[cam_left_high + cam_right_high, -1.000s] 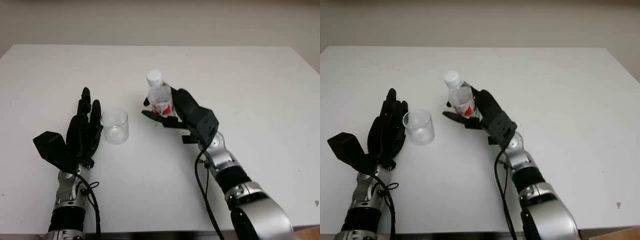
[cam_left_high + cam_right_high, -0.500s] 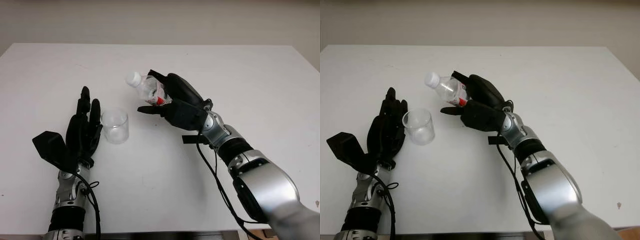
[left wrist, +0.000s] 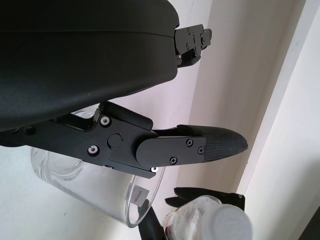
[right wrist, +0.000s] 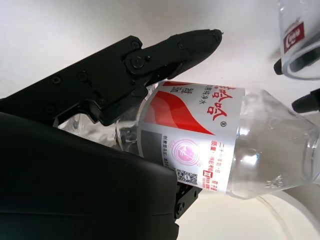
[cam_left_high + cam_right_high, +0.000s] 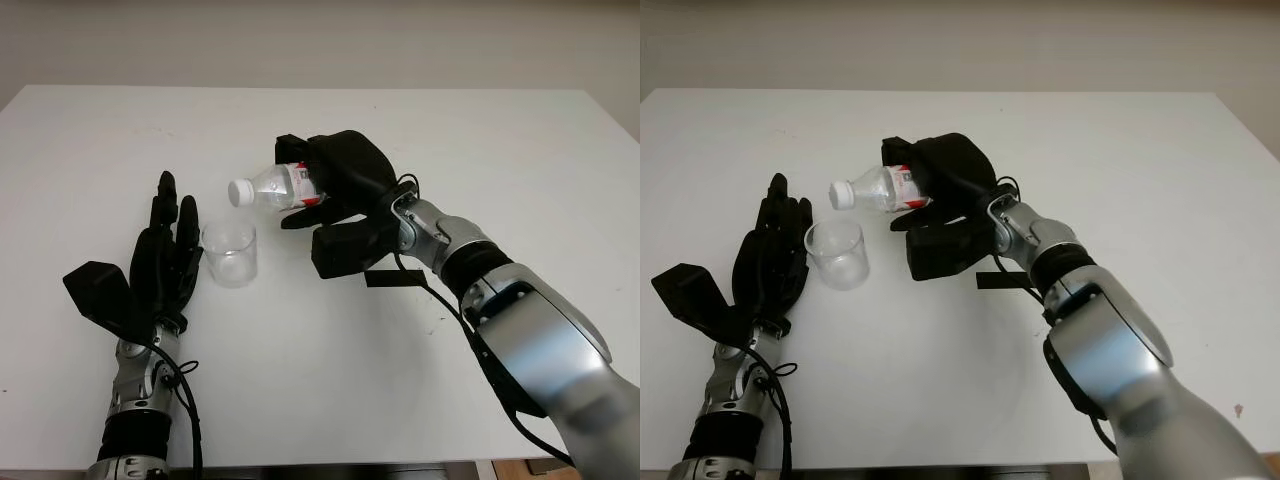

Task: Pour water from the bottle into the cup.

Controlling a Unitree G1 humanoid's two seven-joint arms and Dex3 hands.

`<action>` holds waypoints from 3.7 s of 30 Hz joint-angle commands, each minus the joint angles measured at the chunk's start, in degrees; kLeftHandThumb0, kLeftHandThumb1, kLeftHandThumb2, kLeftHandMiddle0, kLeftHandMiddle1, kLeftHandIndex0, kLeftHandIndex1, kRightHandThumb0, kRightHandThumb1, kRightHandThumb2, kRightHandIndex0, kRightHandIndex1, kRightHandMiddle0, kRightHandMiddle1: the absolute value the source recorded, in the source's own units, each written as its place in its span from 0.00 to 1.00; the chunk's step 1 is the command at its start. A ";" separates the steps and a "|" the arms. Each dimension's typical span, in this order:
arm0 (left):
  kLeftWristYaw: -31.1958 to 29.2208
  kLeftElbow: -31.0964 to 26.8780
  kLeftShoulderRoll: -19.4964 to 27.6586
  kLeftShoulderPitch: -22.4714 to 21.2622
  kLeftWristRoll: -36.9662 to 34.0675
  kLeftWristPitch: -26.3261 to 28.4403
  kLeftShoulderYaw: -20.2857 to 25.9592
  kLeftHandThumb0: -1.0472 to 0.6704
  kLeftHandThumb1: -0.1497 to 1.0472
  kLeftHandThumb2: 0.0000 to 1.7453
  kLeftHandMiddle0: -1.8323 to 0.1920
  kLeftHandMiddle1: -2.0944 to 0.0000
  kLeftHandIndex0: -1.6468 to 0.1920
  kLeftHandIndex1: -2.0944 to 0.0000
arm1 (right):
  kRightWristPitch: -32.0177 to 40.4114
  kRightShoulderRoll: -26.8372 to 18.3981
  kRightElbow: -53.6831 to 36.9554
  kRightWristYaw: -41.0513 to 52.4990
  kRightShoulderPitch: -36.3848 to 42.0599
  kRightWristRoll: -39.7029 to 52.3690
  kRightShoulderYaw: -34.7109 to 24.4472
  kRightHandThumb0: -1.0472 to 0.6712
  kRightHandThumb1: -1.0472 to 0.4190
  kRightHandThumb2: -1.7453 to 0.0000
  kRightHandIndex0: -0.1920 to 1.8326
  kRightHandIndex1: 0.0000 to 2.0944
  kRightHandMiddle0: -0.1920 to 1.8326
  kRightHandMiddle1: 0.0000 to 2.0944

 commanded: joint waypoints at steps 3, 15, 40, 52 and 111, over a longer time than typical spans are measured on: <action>0.09 1.28 -0.51 0.42 0.10 -0.08 0.00 0.18 1.00 0.23 0.96 0.97 0.97 0.97 | 2.25 -0.44 0.19 -5.06 -3.48 -3.36 3.09 0.37 0.00 0.90 0.75 1.00 0.50 1.00; -0.20 2.57 -0.84 0.35 0.41 -1.72 -0.28 0.18 1.00 0.23 0.96 0.98 0.97 0.98 | 9.86 0.38 1.07 -14.84 -6.48 -11.31 11.02 0.34 0.00 0.94 0.71 1.00 0.35 0.98; -0.06 3.84 -1.37 0.17 0.34 -2.68 -0.17 0.18 1.00 0.23 0.97 0.98 0.98 0.98 | 18.21 2.12 0.90 -22.28 -6.86 -14.76 15.60 0.33 0.00 0.94 0.68 1.00 0.32 0.95; -1.23 4.98 -1.23 -0.28 0.24 -3.57 -0.21 0.18 1.00 0.25 0.98 0.98 0.99 0.98 | 8.93 1.75 1.06 -15.35 -5.03 -4.91 8.40 0.36 0.00 0.93 0.72 1.00 0.48 1.00; -1.67 1.04 -0.74 2.00 -0.36 0.11 -0.08 0.18 1.00 0.25 0.97 0.97 0.99 0.97 | 32.73 4.46 -50.46 41.66 44.00 57.43 -39.25 0.36 0.00 0.79 0.59 1.00 0.40 1.00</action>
